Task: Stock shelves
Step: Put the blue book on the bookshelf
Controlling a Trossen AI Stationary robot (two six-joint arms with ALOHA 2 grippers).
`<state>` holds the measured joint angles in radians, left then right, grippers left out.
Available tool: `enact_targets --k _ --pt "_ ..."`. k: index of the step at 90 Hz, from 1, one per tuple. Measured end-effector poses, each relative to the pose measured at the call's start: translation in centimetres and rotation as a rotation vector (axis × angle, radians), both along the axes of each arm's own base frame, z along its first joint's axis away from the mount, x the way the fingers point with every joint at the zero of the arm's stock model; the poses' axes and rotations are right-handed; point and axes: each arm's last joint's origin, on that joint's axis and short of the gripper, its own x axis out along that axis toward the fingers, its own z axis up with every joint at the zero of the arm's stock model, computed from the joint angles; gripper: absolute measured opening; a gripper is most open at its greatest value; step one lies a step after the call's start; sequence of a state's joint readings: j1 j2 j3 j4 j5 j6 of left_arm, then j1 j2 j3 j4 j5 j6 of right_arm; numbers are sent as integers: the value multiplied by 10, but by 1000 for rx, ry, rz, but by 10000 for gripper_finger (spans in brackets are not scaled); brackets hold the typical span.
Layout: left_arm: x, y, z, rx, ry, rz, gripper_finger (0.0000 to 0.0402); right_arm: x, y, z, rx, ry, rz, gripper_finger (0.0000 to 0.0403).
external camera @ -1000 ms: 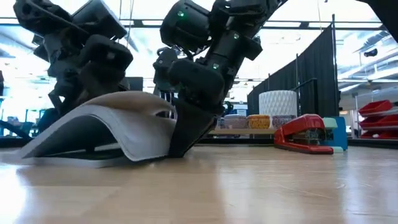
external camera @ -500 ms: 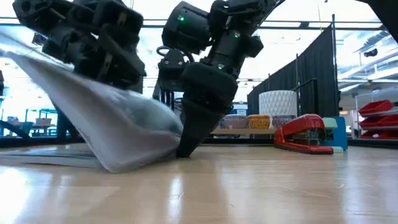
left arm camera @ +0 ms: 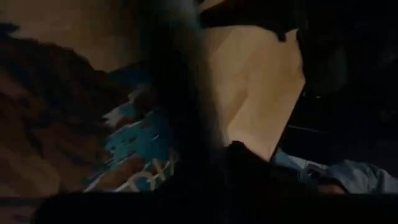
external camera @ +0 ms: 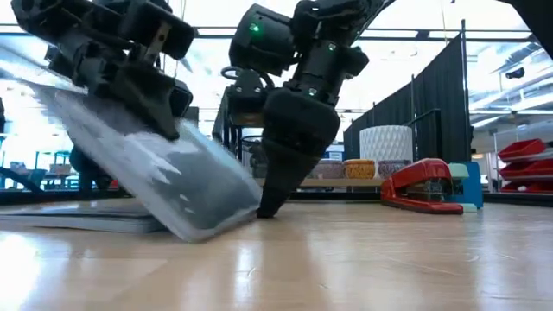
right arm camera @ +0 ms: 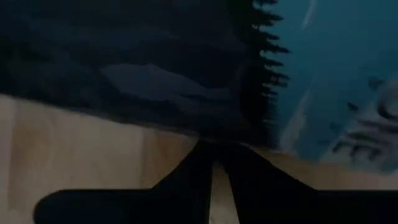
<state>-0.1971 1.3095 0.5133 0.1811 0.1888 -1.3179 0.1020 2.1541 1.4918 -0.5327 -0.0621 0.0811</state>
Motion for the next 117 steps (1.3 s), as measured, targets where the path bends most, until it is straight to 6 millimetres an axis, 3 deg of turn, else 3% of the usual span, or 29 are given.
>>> enact_targets --k 18,33,43,54,68,83,104,117 --pt "-18 7 41 128 76 96 4 -11 -5 18 -139 28 -32 20" --pt "-37 12 108 274 79 192 2 -21 -8 39 -258 32 -59 20" --pt "-51 17 153 442 101 308 2 -24 -4 41 -292 44 -43 20" --pt "-60 26 183 680 141 461 1 -24 0 43 -328 32 -6 20" --pt "-53 38 187 928 180 620 1 -27 5 42 -333 56 16 20" --pt "-40 57 171 1128 314 783 1 -36 13 41 -345 131 55 20" --pt "-14 104 154 1159 482 888 0 -51 25 53 -352 197 82 20" --pt "3 138 144 1122 541 832 0 -64 41 77 -329 154 87 20"
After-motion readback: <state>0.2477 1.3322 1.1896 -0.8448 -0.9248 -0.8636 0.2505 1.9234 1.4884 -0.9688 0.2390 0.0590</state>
